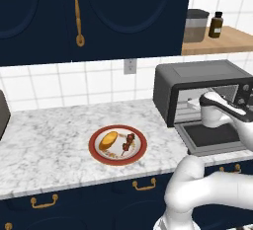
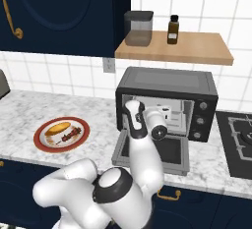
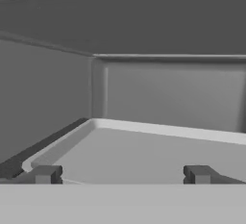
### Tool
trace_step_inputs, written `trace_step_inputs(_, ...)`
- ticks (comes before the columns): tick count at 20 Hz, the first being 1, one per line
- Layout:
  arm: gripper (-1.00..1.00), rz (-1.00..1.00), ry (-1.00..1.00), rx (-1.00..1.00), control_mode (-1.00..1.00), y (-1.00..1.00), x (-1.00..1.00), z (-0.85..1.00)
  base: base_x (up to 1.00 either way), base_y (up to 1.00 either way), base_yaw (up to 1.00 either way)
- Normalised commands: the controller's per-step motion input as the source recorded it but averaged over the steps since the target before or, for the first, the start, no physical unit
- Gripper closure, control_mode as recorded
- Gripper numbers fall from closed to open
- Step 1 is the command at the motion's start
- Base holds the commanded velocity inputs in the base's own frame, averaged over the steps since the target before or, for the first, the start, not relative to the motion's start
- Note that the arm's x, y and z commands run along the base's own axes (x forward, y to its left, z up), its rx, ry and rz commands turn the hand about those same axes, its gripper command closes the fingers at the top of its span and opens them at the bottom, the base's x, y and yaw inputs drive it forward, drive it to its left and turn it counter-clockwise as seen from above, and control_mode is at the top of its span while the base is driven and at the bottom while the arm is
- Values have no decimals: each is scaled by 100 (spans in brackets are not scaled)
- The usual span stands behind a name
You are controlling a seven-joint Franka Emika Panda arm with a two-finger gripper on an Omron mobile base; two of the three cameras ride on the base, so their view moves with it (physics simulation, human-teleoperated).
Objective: Pick up the kebab skewer and baguette bread, and place them inside the toaster oven. Close the toaster oven door and start by setting the timer.
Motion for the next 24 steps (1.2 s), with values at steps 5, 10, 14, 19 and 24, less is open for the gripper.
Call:
trace_step_inputs(5,-100,0,12,0,-100,-14,14,-19,0,0,0)
trace_step_inputs(10,-100,0,-2,0,-100,-2,15,3,0,0,0)
trace_step_inputs(14,-100,0,-7,0,-100,0,0,13,0,0,0)
trace_step_inputs(19,-100,0,2,0,-100,0,13,-6,0,0,0)
trace_step_inputs(24,-100,0,11,0,-100,0,16,-26,0,0,0)
